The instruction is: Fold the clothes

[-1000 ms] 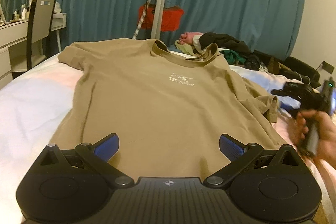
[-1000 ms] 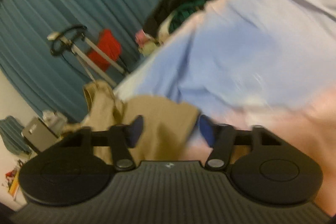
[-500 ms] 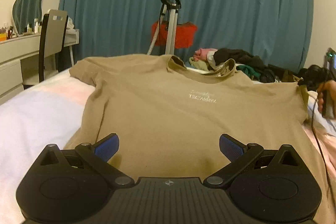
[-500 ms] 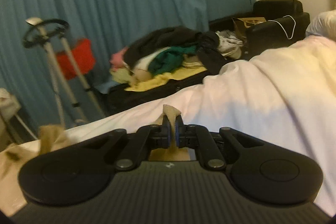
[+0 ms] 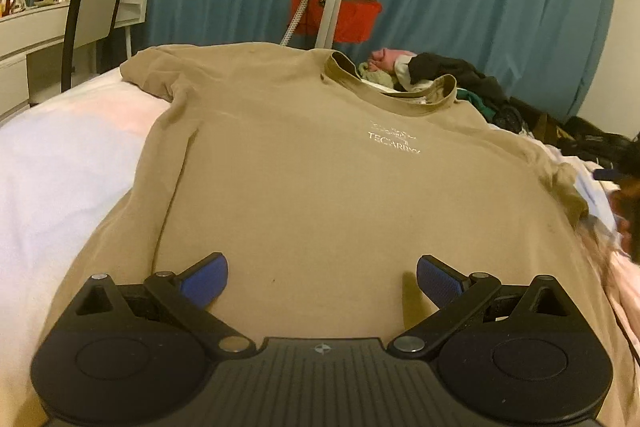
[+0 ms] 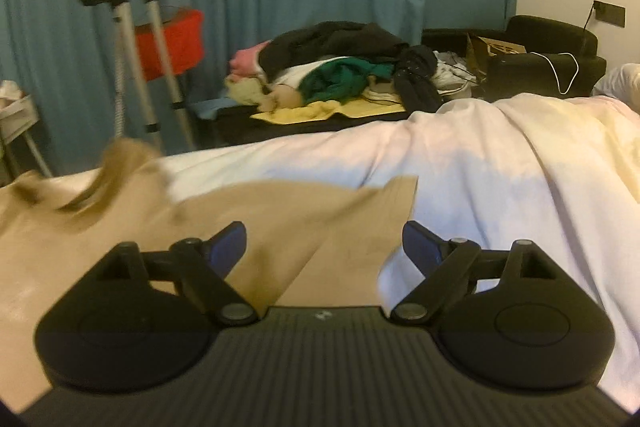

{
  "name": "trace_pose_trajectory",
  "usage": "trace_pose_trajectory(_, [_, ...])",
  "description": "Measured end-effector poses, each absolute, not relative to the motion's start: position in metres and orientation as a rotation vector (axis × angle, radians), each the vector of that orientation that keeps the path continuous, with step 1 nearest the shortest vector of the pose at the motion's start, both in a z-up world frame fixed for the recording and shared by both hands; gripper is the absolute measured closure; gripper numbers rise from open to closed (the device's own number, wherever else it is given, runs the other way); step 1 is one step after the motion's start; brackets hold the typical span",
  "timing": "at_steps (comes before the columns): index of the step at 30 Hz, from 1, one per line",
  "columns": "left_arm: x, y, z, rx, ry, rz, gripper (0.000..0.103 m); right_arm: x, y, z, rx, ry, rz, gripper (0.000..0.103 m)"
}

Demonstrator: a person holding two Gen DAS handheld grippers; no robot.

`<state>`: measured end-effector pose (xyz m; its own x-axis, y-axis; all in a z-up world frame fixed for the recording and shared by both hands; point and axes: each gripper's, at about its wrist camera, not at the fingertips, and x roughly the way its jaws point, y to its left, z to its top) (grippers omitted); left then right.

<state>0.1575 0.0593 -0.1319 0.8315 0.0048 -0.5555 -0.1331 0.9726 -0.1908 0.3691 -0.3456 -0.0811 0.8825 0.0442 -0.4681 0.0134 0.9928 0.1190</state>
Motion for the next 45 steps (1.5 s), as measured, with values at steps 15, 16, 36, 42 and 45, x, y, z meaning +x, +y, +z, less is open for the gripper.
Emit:
trace_pose_trajectory(15, [0.084, 0.067, -0.104, -0.061, 0.686, 0.18, 0.006, 0.112, -0.288, -0.023, 0.352, 0.447, 0.264, 0.017])
trace_pose_trajectory(16, [0.081, 0.068, -0.102, -0.054, 0.694, 0.187, 0.006, 0.107, -0.289, -0.026, 0.363, 0.446, 0.245, 0.017])
trace_pose_trajectory(36, [0.031, 0.155, -0.065, -0.472, 0.959, 0.213, 0.098, 0.087, -0.304, -0.052, 0.391, 0.535, 0.173, 0.017])
trace_pose_trajectory(42, [0.031, 0.171, -0.062, -0.372, 1.062, 0.312, 0.097, 0.093, -0.304, -0.055, 0.424, 0.547, 0.173, 0.017])
trace_pose_trajectory(45, [0.033, 0.162, -0.056, -0.29, 1.046, 0.322, 0.096, 0.093, -0.302, -0.055, 0.418, 0.544, 0.176, 0.017])
